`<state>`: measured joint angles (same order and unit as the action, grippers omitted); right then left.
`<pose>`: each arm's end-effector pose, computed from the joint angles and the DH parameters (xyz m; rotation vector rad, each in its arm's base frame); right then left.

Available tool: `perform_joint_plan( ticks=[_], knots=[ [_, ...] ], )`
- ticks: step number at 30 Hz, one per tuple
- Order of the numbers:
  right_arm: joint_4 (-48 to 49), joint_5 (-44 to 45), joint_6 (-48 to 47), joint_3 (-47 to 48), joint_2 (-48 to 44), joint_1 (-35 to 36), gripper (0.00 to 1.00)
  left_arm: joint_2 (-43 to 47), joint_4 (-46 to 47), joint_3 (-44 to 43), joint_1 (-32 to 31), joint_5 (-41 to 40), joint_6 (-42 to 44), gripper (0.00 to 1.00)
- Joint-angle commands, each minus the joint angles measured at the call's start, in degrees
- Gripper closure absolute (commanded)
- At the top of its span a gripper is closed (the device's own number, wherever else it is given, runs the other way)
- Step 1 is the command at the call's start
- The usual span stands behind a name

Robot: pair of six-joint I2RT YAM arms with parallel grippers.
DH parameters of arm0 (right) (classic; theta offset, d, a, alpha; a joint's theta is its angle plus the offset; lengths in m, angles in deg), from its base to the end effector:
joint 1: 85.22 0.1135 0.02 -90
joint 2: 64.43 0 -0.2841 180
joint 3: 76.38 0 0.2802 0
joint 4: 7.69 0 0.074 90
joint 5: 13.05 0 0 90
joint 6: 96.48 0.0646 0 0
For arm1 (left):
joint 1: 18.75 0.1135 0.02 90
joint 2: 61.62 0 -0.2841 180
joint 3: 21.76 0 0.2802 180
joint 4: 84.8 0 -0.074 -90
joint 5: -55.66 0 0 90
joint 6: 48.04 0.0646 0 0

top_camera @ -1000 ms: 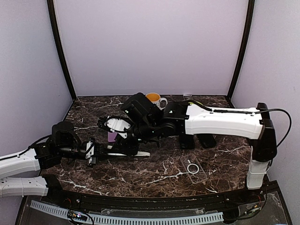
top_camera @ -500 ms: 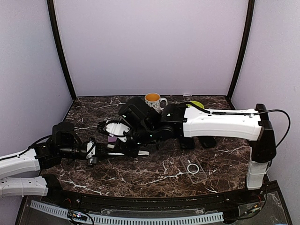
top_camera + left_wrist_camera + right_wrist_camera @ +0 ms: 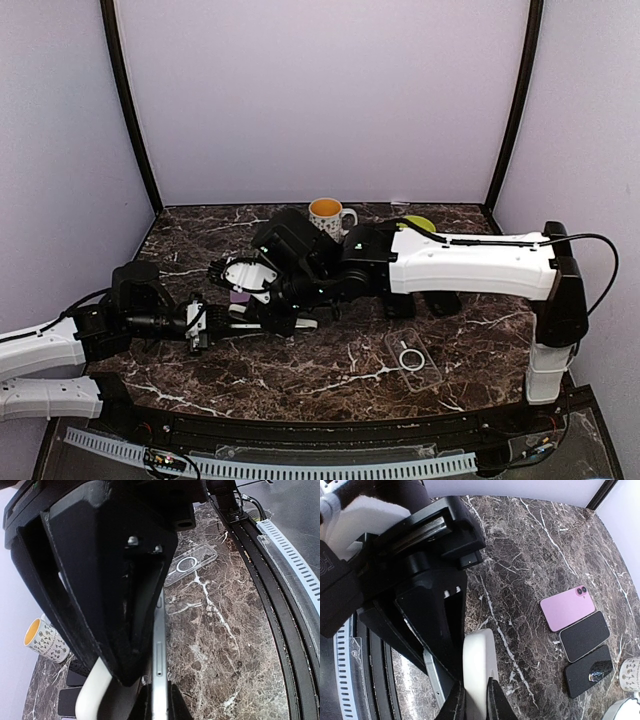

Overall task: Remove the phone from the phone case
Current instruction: Remove the phone case from the phone.

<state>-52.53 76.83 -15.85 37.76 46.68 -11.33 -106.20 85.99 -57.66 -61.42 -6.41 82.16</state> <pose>0.1401 0.4856 0.3009 -1.5757 1.7712 0.5680 0.1408 -0.1709 0.2304 1.4706 1.1615 -0.4874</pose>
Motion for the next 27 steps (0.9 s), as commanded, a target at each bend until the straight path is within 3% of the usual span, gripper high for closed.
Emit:
perform_joint_plan(
  ticks=[1,27],
  knots=[
    [-1.36,-1.19,0.79,-0.69,0.38,1.08,0.88,1.52,5.40,-2.91,0.31,-4.30,-0.48,1.00],
    [-1.47,-1.60,1.37,-2.63,-1.05,1.06,0.91,1.93,6.33,-3.01,0.40,-14.39,-0.92,1.00]
  ],
)
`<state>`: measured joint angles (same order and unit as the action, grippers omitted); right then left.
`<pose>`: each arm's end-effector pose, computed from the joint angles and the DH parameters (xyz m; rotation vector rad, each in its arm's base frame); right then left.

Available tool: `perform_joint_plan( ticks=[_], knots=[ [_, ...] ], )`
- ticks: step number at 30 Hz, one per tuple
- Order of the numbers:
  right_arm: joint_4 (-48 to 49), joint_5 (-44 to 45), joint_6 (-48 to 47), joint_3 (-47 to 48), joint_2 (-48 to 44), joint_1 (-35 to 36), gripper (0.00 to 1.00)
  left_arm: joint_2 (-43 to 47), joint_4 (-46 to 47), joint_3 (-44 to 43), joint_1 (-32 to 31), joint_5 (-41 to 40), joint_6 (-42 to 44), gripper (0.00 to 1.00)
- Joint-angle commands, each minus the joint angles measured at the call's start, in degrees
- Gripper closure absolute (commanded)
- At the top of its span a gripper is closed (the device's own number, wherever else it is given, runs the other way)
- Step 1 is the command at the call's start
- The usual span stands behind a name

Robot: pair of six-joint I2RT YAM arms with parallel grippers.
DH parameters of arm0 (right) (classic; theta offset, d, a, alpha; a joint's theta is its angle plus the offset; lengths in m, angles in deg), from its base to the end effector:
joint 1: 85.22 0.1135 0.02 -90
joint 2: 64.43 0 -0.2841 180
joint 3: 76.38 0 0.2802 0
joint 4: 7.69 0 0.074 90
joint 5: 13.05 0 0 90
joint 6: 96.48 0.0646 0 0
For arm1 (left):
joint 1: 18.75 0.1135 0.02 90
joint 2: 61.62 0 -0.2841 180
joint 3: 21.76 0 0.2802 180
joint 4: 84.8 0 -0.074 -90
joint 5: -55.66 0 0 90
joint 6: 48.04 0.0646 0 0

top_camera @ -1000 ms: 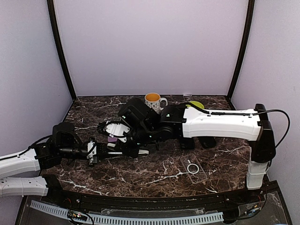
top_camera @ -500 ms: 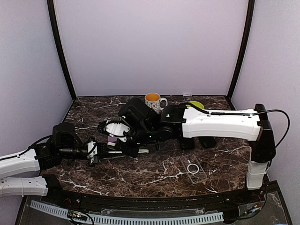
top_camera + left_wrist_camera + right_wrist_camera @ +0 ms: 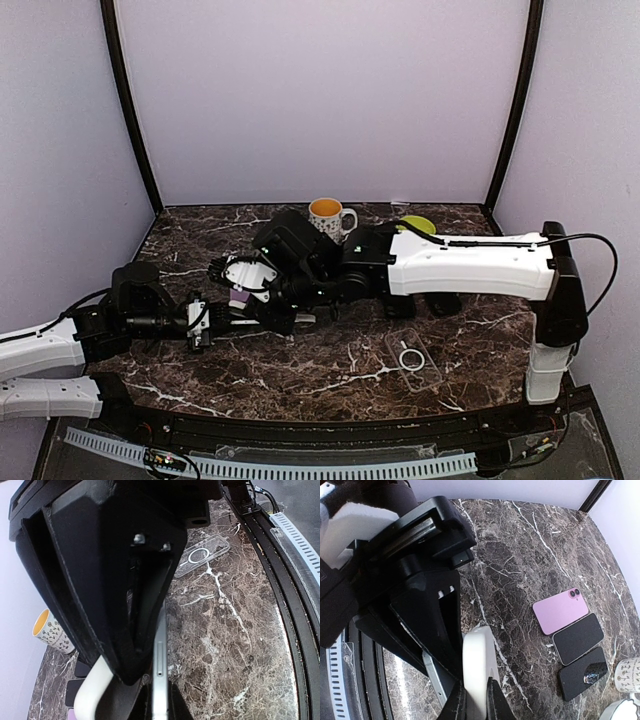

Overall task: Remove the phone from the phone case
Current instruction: Remove the phone case from the phone.

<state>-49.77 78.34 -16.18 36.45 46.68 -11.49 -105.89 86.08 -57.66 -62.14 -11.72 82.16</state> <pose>0.1438 0.4872 0.2972 -1.5458 1.7537 0.5491 0.1437 -0.1700 0.2309 1.4368 1.1997 -0.4081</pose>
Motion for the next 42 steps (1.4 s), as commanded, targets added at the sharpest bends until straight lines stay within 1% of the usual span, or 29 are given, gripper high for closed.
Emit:
perform_joint_plan(
  ticks=[1,9,20,42],
  knots=[
    [-4.36,-3.00,1.73,-1.40,-1.06,1.27,0.91,1.64,6.24,-3.01,1.12,-9.34,-0.92,1.00],
    [-4.80,-1.57,1.78,-2.73,-1.59,1.26,0.92,1.91,6.40,-3.01,1.13,-10.34,-0.92,1.00],
    [-5.77,3.81,1.53,-4.17,-2.01,0.98,0.94,2.17,6.45,-2.93,1.17,-10.78,-0.92,1.00],
    [-8.79,8.20,1.58,-10.60,-5.61,-1.25,0.95,2.29,6.57,-2.93,1.12,-11.22,-0.83,1.00]
  ],
)
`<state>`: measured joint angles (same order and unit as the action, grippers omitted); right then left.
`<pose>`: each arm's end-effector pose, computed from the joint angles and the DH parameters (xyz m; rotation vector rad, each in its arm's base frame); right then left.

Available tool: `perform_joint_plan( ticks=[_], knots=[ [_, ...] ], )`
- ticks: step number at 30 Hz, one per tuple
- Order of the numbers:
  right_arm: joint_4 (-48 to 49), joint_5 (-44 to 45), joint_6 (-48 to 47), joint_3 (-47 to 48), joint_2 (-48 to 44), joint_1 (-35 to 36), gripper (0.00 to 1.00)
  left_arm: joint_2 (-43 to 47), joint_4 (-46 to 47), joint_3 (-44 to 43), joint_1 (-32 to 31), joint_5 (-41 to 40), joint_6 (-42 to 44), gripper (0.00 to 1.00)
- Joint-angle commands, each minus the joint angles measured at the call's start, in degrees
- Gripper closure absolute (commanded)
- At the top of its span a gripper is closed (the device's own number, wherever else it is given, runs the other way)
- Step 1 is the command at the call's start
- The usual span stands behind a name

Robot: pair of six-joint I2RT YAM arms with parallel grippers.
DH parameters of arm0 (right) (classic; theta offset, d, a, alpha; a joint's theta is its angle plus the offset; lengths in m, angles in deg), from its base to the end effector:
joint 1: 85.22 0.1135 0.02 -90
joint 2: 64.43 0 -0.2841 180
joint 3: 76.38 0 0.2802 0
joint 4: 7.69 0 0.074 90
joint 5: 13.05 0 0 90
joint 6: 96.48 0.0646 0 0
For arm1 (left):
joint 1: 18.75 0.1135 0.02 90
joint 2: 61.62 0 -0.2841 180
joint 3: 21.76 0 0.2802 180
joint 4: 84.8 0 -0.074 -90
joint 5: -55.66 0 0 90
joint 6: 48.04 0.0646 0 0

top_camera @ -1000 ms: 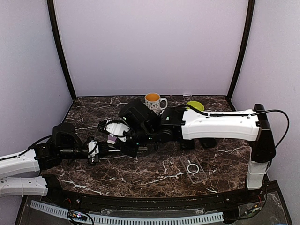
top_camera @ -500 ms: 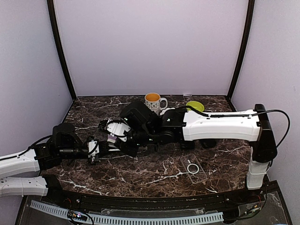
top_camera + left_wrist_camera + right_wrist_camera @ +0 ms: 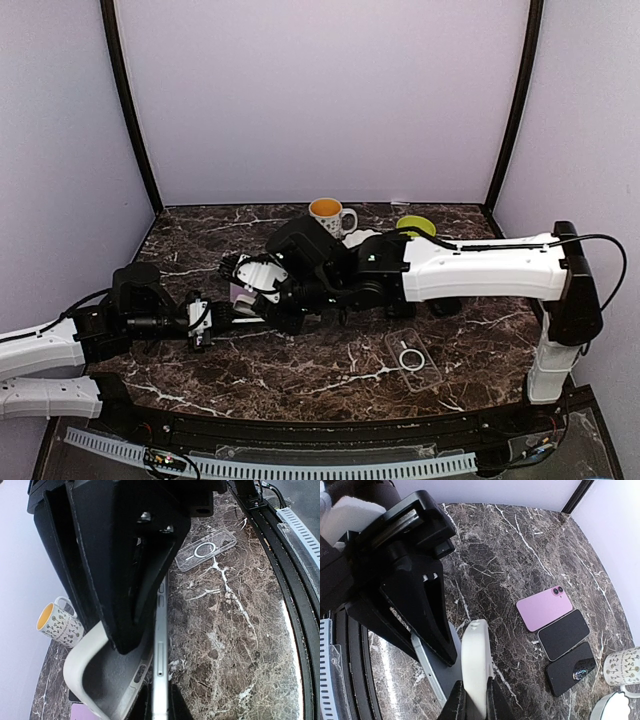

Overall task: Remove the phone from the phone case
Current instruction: Remove the phone case from the phone, then place the phone case at the center of the board.

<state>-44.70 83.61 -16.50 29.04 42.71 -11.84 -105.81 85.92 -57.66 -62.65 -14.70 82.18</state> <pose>0.1478 0.4689 0.2901 -1.4706 1.7463 0.4621 0.1450 -0.1697 0.2304 1.4212 1.2232 -0.3656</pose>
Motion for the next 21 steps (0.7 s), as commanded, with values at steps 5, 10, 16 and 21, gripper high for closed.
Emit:
perform_joint_plan(
  ticks=[5,10,16,21],
  knots=[
    [-13.22,4.64,1.85,-6.38,-2.68,-3.46,0.96,2.30,6.75,-2.93,1.69,-8.02,-0.85,1.00],
    [-13.20,5.37,2.84,-8.98,-4.24,-7.15,0.96,2.42,6.66,-2.89,1.64,-7.62,-0.81,1.00],
    [-11.77,2.67,9.52,-11.65,-6.62,-13.00,0.96,2.50,6.66,-2.93,1.62,-6.97,-0.68,1.00],
    [-7.93,0.95,19.72,-15.53,-8.91,-17.26,0.96,2.81,6.58,-2.93,1.66,-6.78,-0.35,1.00]
  ],
)
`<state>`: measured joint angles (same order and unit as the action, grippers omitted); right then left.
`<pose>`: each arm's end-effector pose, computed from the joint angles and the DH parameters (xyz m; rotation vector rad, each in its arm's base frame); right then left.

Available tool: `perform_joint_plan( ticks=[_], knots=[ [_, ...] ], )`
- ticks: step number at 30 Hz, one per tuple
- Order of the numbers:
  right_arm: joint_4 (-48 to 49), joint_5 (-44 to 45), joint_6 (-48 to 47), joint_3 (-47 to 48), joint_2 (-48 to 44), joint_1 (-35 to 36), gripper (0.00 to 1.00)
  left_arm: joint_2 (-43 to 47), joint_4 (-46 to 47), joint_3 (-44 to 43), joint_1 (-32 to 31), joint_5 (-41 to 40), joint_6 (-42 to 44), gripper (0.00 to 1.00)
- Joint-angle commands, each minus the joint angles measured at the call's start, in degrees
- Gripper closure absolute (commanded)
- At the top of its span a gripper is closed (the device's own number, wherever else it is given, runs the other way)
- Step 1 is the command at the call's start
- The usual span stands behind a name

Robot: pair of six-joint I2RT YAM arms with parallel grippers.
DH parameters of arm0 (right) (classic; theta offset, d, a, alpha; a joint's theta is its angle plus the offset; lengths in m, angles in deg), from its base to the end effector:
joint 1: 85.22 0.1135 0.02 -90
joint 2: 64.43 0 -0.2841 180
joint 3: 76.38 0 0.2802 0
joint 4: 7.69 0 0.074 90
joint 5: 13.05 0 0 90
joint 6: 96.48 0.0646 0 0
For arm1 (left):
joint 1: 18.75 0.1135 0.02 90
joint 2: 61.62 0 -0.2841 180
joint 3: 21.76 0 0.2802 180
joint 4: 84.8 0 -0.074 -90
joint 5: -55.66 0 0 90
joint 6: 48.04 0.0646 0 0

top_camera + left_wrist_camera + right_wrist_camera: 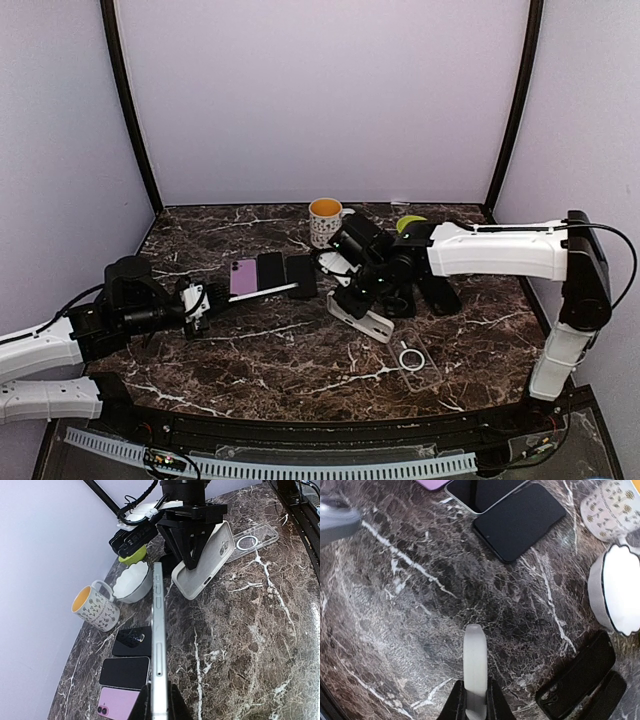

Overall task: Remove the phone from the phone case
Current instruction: Place the phone case at the center of the board.

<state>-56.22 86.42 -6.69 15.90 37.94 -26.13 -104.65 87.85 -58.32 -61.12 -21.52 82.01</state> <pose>0.2292 0.3621 0.2243 -1.2245 2.2725 0.1701 0.1557 -0.1614 0.2431 1.3087 1.2531 -0.2314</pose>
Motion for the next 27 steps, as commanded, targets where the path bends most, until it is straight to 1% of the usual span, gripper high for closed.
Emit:
perform_joint_plan(
  ticks=[1,6,9,11,14,21,24,27],
  knots=[
    [4.88,-2.55,12.45,-3.33,-4.72,-3.80,0.96,1.81,4.66,-2.32,0.11,0.03,-0.17,1.00],
    [12.86,-8.97,24.94,-8.61,-6.44,-8.68,0.96,2.48,4.49,-2.27,0.14,0.02,0.04,1.00],
    [20.12,-15.29,32.67,-12.38,-6.95,-12.28,0.96,2.70,4.36,-2.25,0.15,-0.05,0.19,1.00],
    [24.38,-17.50,36.86,-14.16,-6.62,-13.81,0.96,2.88,4.26,-2.19,0.10,-0.15,0.20,1.00],
    [28.33,-19.28,41.32,-14.91,-5.21,-15.05,0.96,3.03,4.15,-2.20,0.09,-0.35,0.42,1.00],
    [42.24,-24.14,53.19,-19.05,-2.69,-17.06,0.96,3.08,4.12,-2.11,0.09,-0.32,0.46,1.00],
    [44.08,-24.95,55.66,-20.31,-0.90,-17.08,0.95,3.11,4.12,-2.10,0.10,-0.38,0.46,1.00],
    [45.47,-24.58,56.15,-22.16,-0.29,-17.33,0.94,3.21,4.04,-2.10,0.09,-0.37,0.46,1.00]
  ],
)
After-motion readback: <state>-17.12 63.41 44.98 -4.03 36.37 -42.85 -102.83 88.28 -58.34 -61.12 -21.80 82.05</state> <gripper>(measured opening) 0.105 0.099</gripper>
